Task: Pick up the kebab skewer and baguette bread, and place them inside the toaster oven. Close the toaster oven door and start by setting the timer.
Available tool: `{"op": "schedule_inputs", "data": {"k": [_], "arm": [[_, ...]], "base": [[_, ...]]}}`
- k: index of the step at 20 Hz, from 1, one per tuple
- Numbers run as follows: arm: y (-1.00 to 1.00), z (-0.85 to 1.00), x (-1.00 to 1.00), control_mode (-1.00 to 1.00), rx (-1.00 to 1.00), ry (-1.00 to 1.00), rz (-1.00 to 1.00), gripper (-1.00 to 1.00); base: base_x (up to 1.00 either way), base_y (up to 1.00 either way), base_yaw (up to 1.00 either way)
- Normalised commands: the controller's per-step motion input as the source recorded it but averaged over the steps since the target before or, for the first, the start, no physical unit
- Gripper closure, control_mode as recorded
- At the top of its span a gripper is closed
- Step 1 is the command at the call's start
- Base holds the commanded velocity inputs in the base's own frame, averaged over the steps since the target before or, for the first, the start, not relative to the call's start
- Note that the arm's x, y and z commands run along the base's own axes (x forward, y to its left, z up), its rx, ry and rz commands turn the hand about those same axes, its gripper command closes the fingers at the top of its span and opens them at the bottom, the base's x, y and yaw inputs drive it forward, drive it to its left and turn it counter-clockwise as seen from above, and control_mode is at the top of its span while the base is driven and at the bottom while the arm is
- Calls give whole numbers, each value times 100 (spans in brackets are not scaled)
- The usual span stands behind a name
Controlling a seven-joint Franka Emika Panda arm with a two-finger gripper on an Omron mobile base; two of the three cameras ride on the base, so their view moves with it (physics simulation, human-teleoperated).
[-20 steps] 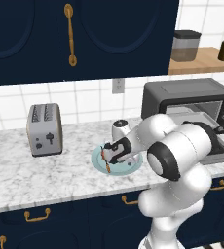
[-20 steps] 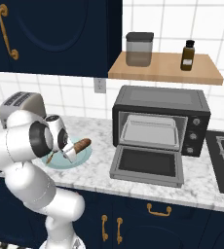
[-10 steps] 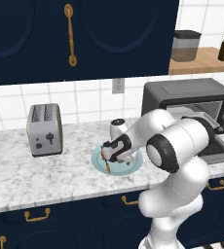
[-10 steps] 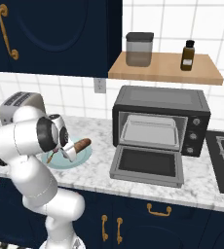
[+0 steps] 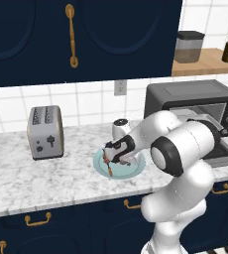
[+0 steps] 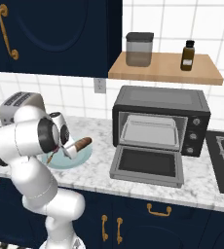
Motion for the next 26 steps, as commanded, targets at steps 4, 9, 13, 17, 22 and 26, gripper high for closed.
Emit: {"op": "schedule_inputs", "data": {"k": [4, 9, 13, 17, 22, 26], "arm": [[-42, 78, -22, -100, 11, 0, 5, 100], [-44, 94, -85, -100, 8, 0, 23, 100], [-65, 71, -97, -100, 0, 0, 37, 100], [-89, 50, -82, -100, -2, 0, 36, 100], [-100, 46, -51, -100, 0, 0, 14, 100], [-96, 51, -38, -100, 0, 0, 1, 100]], "base": [[0, 0, 0], [0, 0, 0], [0, 0, 0], [0, 0, 0], [0, 0, 0], [0, 0, 0]]}}
